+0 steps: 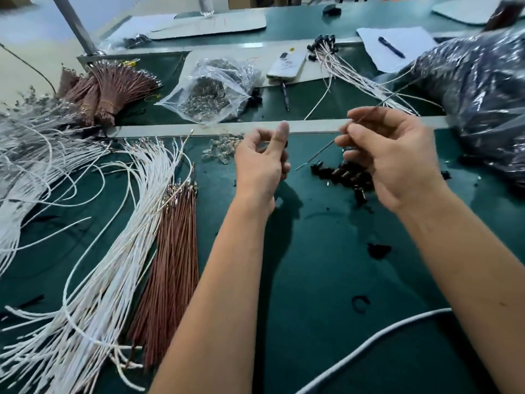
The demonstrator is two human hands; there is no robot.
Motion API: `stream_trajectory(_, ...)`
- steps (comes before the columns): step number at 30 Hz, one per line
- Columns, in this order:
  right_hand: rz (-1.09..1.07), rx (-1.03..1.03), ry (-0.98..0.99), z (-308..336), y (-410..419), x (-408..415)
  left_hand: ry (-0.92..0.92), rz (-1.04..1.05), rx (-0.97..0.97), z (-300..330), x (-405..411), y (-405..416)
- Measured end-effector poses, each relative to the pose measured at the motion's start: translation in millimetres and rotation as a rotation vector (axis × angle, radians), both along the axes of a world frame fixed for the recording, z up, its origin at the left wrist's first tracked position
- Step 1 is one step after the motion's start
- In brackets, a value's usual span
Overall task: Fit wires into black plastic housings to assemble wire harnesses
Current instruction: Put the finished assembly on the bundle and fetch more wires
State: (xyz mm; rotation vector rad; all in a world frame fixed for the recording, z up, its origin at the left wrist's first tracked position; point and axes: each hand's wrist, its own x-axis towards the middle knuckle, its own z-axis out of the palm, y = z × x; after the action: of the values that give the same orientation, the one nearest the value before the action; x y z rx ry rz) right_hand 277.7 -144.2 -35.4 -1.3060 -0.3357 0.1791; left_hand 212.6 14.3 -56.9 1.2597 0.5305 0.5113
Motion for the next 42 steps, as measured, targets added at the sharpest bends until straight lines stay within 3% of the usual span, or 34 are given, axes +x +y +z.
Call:
stream_trajectory(8,-0.229,0.075,-0.131,-22.6,-9.3,1.5,-0.056,-0.144,0.079,-14.7,-2.6,1.0)
stream_trajectory(18,-0.206,0.164,-0.033,-26.5,-14.1,4.3,-0.073,-0.176,0.167,-16.2,1.1,-2.8)
stream_trajectory(22,-0.190,0.195,-0.012,-26.5,-15.3,5.1,-0.077,-0.233,0.064,-14.3,-0.3,-3.9)
stream_trajectory(27,-0.195,0.159,-0.040,-28.6,-14.0,4.7,-0.093,-0.284,-0.053,-12.3,-2.3,-5.2)
stream_trajectory(36,-0.022,0.004,-0.103,-33.7,-8.2,-3.9,-0.096,-0.237,-0.060,-13.0,-0.8,-12.8)
stream_trajectory(42,-0.138,-0.029,-0.122,-34.1,-7.3,-2.4,-0.105,-0.190,-0.040,-13.7,-0.8,-12.5)
